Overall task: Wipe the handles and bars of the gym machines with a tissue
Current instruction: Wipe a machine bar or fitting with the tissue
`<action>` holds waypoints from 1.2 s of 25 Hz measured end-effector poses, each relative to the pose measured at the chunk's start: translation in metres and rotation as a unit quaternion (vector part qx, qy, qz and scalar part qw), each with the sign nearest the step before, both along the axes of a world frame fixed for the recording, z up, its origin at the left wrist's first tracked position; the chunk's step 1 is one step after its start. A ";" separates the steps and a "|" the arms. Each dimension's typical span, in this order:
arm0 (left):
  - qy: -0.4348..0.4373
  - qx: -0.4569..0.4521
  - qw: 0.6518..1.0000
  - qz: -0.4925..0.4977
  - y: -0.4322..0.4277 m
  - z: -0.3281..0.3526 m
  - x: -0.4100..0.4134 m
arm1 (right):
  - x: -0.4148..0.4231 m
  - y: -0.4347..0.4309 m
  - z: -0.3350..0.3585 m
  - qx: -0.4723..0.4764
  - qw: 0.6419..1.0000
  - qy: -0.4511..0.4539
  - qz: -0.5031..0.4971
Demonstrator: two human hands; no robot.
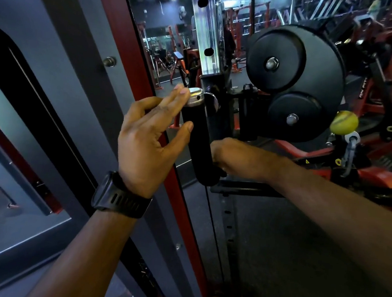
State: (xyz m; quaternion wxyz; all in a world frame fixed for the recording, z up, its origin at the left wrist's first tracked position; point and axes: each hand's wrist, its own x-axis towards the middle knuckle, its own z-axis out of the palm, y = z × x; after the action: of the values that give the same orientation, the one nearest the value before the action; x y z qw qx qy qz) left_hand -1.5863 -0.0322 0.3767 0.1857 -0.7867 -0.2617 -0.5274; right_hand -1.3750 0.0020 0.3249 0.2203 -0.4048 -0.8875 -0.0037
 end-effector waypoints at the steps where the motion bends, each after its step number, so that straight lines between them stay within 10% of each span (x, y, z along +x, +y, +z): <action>1: -0.001 0.002 1.000 -0.001 0.001 0.001 0.000 | 0.000 0.002 0.000 -0.011 1.000 0.000 -0.003; 9: 0.003 0.006 1.000 -0.011 0.001 0.000 0.000 | 0.005 0.032 -0.031 0.208 0.957 -0.156 -0.126; 12: -0.006 0.002 1.000 -0.017 0.000 -0.002 0.001 | -0.014 -0.003 -0.070 0.186 0.938 0.145 -0.253; 14: -0.011 0.000 1.000 -0.014 0.001 -0.003 0.002 | -0.047 -0.031 -0.086 0.009 0.816 0.503 -0.285; 16: -0.016 -0.011 1.000 -0.015 0.001 -0.004 0.003 | -0.069 -0.028 -0.091 -0.152 0.583 0.767 -0.218; 18: -0.017 -0.015 1.000 -0.017 0.001 -0.002 0.002 | -0.079 -0.018 -0.086 -0.240 0.376 0.885 -0.134; 20: -0.010 -0.016 1.000 -0.012 0.000 -0.002 0.001 | -0.084 -0.017 -0.084 -0.257 0.285 0.921 -0.061; 30: -0.005 -0.025 1.000 -0.011 -0.002 0.000 0.001 | -0.085 -0.036 -0.078 -0.267 0.299 0.915 -0.032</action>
State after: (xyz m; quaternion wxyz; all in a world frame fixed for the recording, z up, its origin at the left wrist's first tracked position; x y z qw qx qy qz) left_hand -1.5854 -0.0342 0.3767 0.1591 -0.7912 -0.2669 -0.5267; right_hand -1.4605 -0.0337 0.2473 0.7700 -0.2113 -0.0520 0.5998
